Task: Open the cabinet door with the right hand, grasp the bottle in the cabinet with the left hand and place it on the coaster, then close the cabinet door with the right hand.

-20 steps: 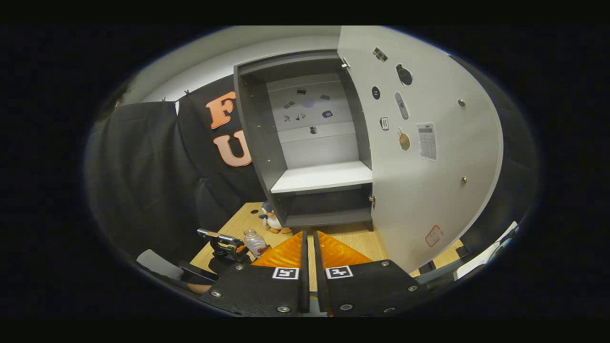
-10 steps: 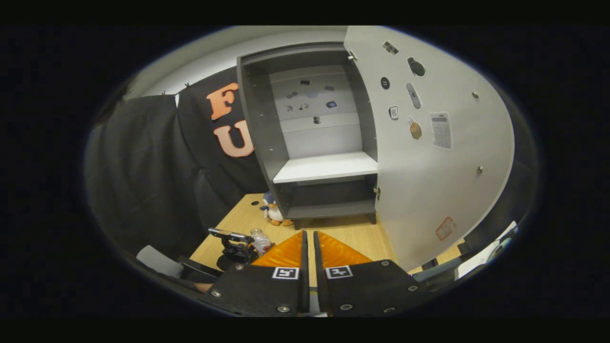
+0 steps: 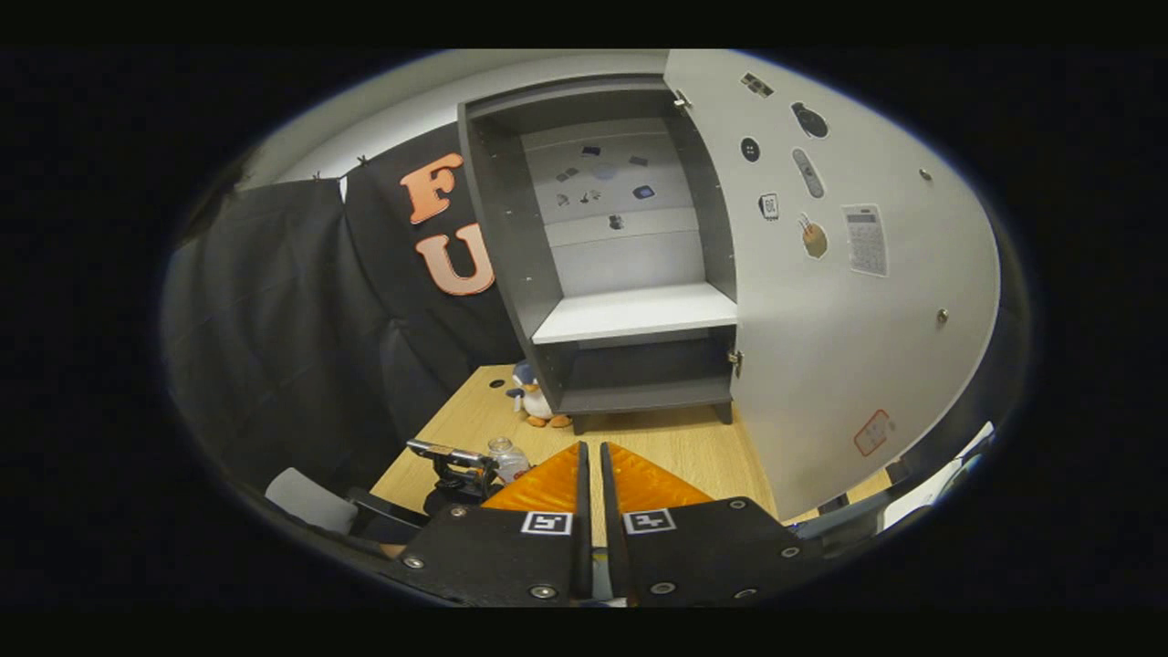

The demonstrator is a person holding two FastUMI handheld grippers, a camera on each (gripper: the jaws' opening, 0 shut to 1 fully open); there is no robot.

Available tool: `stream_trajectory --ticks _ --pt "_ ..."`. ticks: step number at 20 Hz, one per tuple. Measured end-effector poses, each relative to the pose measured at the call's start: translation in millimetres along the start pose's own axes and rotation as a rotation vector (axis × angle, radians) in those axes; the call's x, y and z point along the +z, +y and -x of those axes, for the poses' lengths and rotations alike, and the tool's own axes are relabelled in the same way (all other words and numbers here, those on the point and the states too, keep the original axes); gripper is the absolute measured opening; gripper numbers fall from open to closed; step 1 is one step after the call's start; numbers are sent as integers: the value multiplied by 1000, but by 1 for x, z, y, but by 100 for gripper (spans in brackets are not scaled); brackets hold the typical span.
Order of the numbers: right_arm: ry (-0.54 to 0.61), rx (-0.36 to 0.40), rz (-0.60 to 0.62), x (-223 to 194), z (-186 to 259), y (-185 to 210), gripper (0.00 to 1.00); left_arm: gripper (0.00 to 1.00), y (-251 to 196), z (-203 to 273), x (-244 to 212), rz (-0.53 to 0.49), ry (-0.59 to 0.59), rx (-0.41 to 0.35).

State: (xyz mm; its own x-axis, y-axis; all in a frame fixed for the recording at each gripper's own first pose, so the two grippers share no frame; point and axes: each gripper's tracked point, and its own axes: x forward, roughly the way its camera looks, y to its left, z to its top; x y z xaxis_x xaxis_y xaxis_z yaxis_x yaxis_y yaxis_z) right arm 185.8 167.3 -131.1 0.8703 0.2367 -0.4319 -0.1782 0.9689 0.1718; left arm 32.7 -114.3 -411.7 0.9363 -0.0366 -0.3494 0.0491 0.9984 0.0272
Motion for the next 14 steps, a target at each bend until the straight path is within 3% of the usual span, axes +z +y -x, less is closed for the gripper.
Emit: stream_trajectory --ticks 7,14 --pt "0 5 -20 -4 4 -2 6 96 -1 11 1 2 4 0" --pt "-7 8 -27 -5 10 -3 6 96 -2 18 16 -14 -21 1"
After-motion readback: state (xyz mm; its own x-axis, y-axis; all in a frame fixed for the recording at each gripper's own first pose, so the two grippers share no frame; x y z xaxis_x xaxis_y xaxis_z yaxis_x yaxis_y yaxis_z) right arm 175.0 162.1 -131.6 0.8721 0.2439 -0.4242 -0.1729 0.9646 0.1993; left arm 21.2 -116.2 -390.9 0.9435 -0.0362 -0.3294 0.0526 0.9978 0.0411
